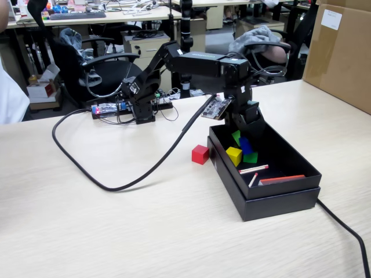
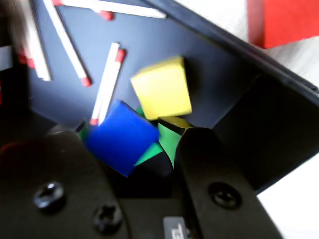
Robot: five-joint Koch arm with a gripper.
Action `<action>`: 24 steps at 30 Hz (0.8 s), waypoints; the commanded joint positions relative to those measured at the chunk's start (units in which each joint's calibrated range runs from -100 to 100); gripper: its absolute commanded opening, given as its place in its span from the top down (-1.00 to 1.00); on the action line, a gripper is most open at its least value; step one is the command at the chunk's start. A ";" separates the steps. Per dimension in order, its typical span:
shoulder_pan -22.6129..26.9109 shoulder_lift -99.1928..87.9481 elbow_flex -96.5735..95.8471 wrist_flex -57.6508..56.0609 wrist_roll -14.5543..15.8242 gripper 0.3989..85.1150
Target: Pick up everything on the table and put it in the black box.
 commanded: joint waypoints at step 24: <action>-6.74 -46.88 -24.08 -0.39 -1.51 -0.10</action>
